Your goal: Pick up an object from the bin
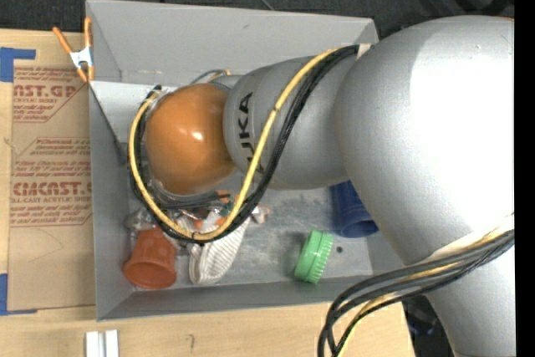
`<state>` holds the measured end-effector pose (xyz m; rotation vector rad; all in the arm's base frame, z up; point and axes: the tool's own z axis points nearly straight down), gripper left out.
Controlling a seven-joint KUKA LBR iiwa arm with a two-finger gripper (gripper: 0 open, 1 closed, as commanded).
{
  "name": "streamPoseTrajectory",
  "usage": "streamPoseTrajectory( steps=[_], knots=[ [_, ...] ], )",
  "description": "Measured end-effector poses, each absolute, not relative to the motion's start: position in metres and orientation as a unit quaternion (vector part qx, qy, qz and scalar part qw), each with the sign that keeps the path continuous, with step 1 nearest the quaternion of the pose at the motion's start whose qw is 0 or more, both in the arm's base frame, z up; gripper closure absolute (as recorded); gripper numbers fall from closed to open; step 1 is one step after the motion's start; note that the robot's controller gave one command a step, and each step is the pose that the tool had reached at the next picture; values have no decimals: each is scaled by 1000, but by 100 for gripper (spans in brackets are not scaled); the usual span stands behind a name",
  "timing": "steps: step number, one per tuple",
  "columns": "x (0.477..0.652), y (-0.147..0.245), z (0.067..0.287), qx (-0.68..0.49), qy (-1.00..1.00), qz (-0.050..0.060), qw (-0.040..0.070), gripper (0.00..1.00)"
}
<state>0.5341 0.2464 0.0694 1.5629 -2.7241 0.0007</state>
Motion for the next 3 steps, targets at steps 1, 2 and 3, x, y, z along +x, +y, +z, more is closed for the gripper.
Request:
streamPoseTrajectory(
  steps=[1, 2, 3],
  knots=[
    [534, 246, 69, 498, -867, 0, 1, 100],
    [534, 246, 71, 497, -867, 0, 1, 100],
    [533, 246, 76, 497, -868, -1, 2, 100]
  ],
)
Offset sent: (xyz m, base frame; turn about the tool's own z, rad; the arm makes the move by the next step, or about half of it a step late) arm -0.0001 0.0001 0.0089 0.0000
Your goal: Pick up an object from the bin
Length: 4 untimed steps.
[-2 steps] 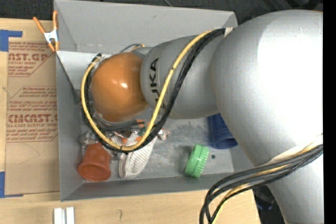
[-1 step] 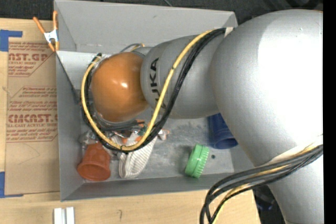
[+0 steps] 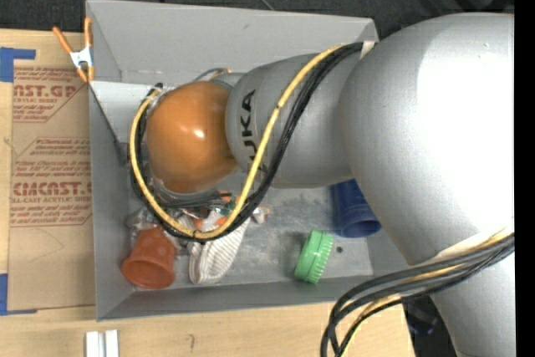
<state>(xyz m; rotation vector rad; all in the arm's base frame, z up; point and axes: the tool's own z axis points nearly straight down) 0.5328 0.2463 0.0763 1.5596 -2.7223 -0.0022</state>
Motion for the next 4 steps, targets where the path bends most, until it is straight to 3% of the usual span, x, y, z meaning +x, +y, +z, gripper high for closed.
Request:
streamPoseTrajectory(
  steps=[4],
  knots=[
    [534, 248, 117, 497, -868, 0, -2, 100]
  ],
)
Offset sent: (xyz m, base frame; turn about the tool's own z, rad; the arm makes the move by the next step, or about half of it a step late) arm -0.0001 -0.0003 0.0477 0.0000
